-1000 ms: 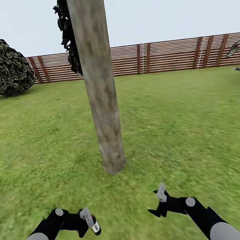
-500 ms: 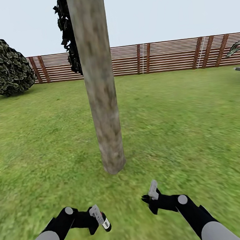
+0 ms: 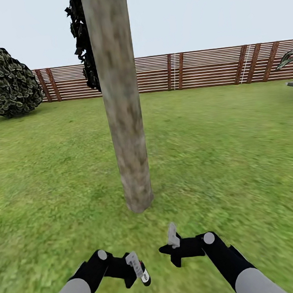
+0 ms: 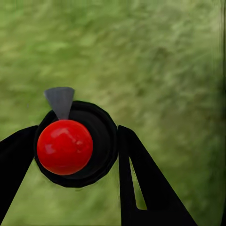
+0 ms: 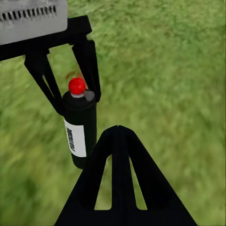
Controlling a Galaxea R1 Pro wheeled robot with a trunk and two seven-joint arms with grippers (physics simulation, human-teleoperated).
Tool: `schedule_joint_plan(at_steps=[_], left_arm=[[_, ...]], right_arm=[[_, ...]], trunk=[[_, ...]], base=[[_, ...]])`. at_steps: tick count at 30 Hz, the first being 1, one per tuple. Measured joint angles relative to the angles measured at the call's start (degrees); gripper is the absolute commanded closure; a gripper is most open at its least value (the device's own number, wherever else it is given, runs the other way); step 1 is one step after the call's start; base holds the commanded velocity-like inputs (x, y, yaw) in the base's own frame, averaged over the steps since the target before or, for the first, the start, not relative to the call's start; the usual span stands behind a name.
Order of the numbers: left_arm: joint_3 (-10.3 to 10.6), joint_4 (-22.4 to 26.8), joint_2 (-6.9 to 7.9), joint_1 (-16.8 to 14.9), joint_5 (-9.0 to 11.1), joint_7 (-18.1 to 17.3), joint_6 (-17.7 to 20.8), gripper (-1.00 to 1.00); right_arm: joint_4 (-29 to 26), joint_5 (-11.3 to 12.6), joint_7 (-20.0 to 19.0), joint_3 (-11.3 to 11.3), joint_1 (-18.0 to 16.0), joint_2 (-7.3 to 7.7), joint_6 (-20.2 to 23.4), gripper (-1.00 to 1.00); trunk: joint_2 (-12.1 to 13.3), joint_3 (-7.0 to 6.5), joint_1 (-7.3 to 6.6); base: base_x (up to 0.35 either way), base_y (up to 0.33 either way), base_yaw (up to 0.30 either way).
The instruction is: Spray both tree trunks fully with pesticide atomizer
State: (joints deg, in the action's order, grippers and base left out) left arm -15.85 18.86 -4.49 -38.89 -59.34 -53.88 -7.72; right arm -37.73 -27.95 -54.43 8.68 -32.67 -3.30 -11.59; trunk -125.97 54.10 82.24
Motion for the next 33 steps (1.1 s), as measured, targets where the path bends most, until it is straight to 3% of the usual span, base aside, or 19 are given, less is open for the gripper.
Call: schedule_joint_plan(at_steps=[6, 16, 21, 29, 33], left_arm=[[0.04, 0.07, -1.15, -0.09, -1.42, 0.25, 3.48, 1.00], [0.11, 0.21, -1.78, -0.25, -1.86, -0.14, 3.70, 1.00], [1.55, 1.83, -1.88, -0.42, -3.51, -0.50, 2.85, 1.00], [4.12, 4.38, -2.03, -0.07, -6.36, 0.49, 4.08, 1.00], [5.39, 5.68, -2.45, -0.11, -6.49, 0.50, 4.11, 1.00]], right_arm=[[-0.18, -0.01, -0.03, 0.01, 0.00, -0.58, 0.01, 1.00], [-0.63, -0.01, -0.03, 0.03, 0.00, -0.56, -0.17, 1.00], [-0.76, -0.08, 0.31, 0.17, -0.15, -0.79, -0.13, 1.00], [-0.71, -0.87, 0.24, 1.08, -0.19, -2.43, 0.27, 1.00], [-0.72, -1.95, 0.24, 2.36, -0.18, -2.63, 1.10, 1.00]], trunk=[[0.00, 0.00, 0.00], [0.00, 0.00, 0.00], [0.00, 0.00, 0.00], [0.00, 0.00, 0.00], [0.00, 0.00, 0.00]], base=[[0.000, 0.000, 0.000], [0.000, 0.000, 0.000], [0.000, 0.000, 0.000], [0.000, 0.000, 0.000], [0.000, 0.000, 0.000]])
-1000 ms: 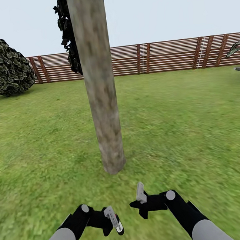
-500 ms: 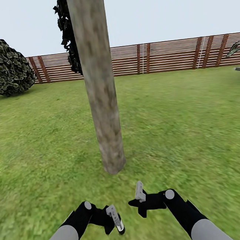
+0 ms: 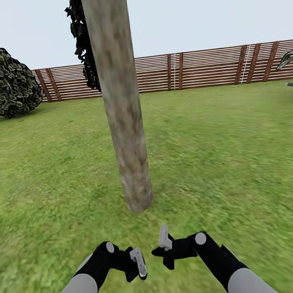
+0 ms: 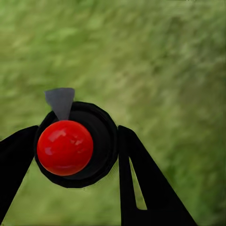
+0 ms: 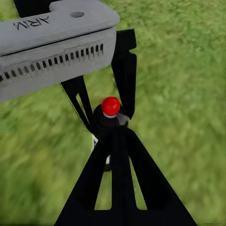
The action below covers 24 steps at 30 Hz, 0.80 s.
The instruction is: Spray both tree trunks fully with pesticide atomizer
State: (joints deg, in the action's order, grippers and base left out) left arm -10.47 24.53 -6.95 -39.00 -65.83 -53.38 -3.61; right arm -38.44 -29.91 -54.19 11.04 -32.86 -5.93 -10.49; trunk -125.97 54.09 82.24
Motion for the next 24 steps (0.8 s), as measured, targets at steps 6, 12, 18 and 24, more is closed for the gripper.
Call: schedule_joint_plan(at_steps=[6, 12, 18, 24], left_arm=[[0.13, 0.22, 0.14, -0.16, 0.50, -1.02, -0.81, 1.00], [-0.07, 0.35, 0.41, -1.02, 0.74, -4.58, -1.05, 1.00], [-0.21, 0.31, 0.07, -2.30, 0.78, -5.39, -1.17, 1.00], [-0.27, 0.30, -0.30, -3.58, 0.78, -6.33, -1.17, 1.00]], right_arm=[[0.00, -0.25, 0.07, 1.24, 0.01, -0.03, 1.14, 1.00], [0.00, -0.25, 0.08, 1.24, 0.01, -0.03, 1.15, 1.00], [0.00, -0.32, 0.08, 1.24, 0.00, -0.03, 1.15, 1.00], [0.00, -0.34, 0.08, 1.18, 0.00, 0.05, 1.17, 1.00]], trunk=[[0.00, 0.00, 0.00], [0.00, 0.00, 0.00], [0.00, 0.00, 0.00], [0.00, 0.00, 0.00]], base=[[0.000, 0.000, 0.000], [0.000, 0.000, 0.000], [0.000, 0.000, 0.000], [0.000, 0.000, 0.000]])
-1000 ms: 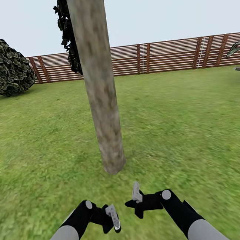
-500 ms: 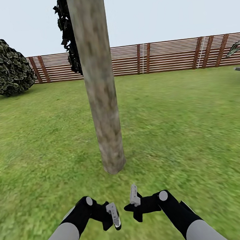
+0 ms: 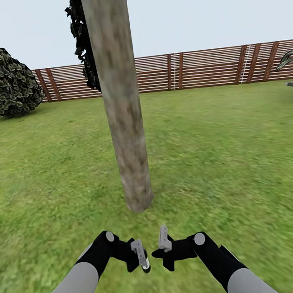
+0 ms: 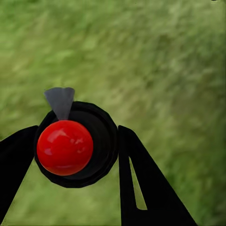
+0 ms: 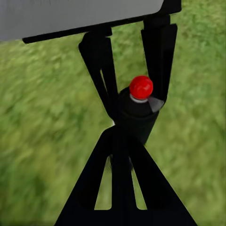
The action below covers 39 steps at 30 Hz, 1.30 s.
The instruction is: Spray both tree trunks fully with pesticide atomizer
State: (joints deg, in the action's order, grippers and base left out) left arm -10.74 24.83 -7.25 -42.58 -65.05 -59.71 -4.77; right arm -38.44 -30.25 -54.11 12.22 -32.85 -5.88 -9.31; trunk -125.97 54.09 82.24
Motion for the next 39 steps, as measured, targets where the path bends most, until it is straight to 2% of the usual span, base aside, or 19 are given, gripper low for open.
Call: schedule_joint_plan(at_steps=[11, 18, 33, 39], left_arm=[[0.39, -0.01, 0.06, -0.49, -0.11, -2.44, -0.14, 1.00], [0.41, -0.01, 0.00, -0.46, -0.18, -2.53, -3.06, 1.00], [0.42, -0.01, -0.06, -0.33, -0.63, -2.53, -3.63, 1.00], [0.42, -0.01, -0.16, -0.29, -0.63, -2.53, -3.71, 1.00]], right_arm=[[-0.06, 0.00, 0.09, -0.03, 0.00, 0.09, 0.06, 1.00], [-0.09, 0.00, 0.09, -0.03, 0.00, 0.14, 0.07, 1.00], [-0.27, -0.32, 0.22, -0.25, 0.00, 0.52, 0.14, 1.00], [-0.43, -0.33, 2.46, -0.37, 0.00, 0.62, 0.14, 1.00]], trunk=[[0.00, 0.00, 0.00], [0.00, 0.00, 0.00], [0.00, 0.00, 0.00], [0.00, 0.00, 0.00]], base=[[0.000, 0.000, 0.000], [0.000, 0.000, 0.000], [0.000, 0.000, 0.000], [0.000, 0.000, 0.000]])
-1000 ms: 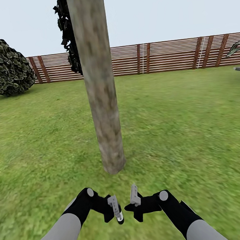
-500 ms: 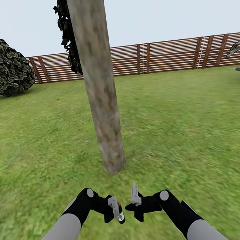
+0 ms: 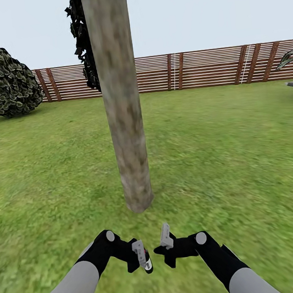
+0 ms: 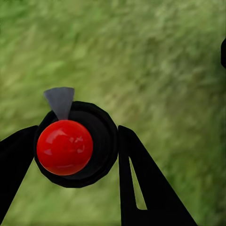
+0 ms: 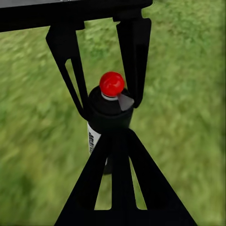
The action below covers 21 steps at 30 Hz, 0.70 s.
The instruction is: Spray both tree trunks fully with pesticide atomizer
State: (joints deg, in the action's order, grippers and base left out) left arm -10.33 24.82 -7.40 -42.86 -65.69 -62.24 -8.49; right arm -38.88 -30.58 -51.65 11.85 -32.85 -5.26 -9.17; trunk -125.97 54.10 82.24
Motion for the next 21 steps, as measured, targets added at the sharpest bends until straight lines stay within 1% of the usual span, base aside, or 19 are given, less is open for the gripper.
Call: schedule_joint_plan(at_steps=[6, 12, 17, 19, 20, 21], left_arm=[[0.00, 0.00, -0.12, 0.00, 0.00, 0.00, -0.01, 1.00], [0.00, 0.00, -0.95, 0.01, 0.01, 0.00, -0.01, 1.00], [0.02, 0.00, -1.12, 0.01, 0.00, 0.00, -0.01, 1.00], [0.68, 0.00, -1.13, 0.01, -0.01, 0.02, 0.01, 1.00], [1.50, 0.00, -1.13, 0.00, 0.01, 0.05, 0.03, 1.00], [1.78, 0.00, -1.13, 0.00, 0.03, 0.06, 0.04, 1.00]], right_arm=[[-0.02, 0.06, 0.16, -0.01, -0.04, -0.06, 0.00, 1.00], [-0.02, 0.06, 0.18, 0.06, -0.02, -0.08, 0.00, 1.00], [-0.03, 0.07, 0.18, 0.07, -0.04, -0.08, 0.00, 1.00], [-0.03, 0.06, 0.18, 0.07, -0.01, -0.08, 0.00, 1.00], [-0.02, 0.06, 0.18, 0.07, -0.01, -0.08, 0.00, 1.00], [-0.02, 0.07, 0.18, 0.07, -0.01, -0.08, 0.00, 1.00]], trunk=[[0.00, 0.00, 0.00], [0.00, 0.00, 0.00], [0.00, 0.00, 0.00], [0.00, 0.00, 0.00], [0.00, 0.00, 0.00], [0.00, 0.00, 0.00]], base=[[0.000, 0.000, 0.000], [0.000, 0.000, 0.000], [0.000, 0.000, 0.000], [0.000, 0.000, 0.000], [0.000, 0.000, 0.000], [0.000, 0.000, 0.000]])
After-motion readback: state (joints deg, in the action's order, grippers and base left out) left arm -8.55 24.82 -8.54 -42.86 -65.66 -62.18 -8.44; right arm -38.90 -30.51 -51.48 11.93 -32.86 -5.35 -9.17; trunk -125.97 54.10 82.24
